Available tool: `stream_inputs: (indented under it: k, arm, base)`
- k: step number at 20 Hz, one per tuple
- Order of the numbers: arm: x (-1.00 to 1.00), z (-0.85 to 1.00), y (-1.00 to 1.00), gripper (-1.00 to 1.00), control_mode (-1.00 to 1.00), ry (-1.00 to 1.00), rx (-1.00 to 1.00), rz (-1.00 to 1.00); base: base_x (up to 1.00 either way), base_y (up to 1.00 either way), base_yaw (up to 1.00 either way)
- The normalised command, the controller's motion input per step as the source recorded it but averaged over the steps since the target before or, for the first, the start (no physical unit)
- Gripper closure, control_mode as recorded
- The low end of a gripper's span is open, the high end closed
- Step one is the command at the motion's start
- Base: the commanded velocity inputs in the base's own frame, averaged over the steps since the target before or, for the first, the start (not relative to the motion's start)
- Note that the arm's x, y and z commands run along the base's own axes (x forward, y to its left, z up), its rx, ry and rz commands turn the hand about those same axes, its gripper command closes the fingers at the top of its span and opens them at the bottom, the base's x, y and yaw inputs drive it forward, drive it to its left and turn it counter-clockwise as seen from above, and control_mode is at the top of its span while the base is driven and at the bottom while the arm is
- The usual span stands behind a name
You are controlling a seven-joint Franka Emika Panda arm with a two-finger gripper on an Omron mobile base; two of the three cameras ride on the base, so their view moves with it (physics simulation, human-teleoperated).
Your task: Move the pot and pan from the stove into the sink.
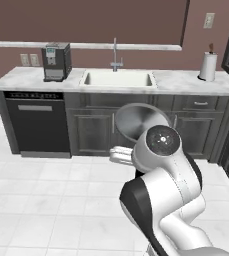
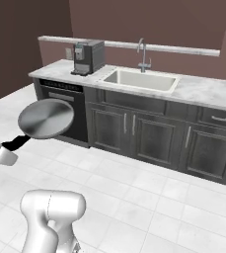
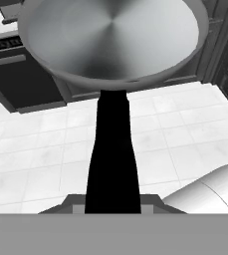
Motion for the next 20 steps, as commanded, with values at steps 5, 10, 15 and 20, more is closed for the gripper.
stream_inputs:
  k: [5,10,15,20]
  arm:
    - [0.00,0.00,0.00,1.00,1.00,0.00,0.00,0.00]
    - [0.00,0.00,0.00,1.00,1.00,0.00,0.00,0.00]
    - [0.00,0.00,0.00,1.00,1.00,0.00,0.00,0.00]
    - [0.00,0.00,0.00,1.00,1.00,0.00,0.00,0.00]
  base:
    - [0.05,0.70,-0.03]
    - [0.00,0.52,-0.08]
    - [0.00,0.11,-0.02]
    - [0.00,0.00,-0.07]
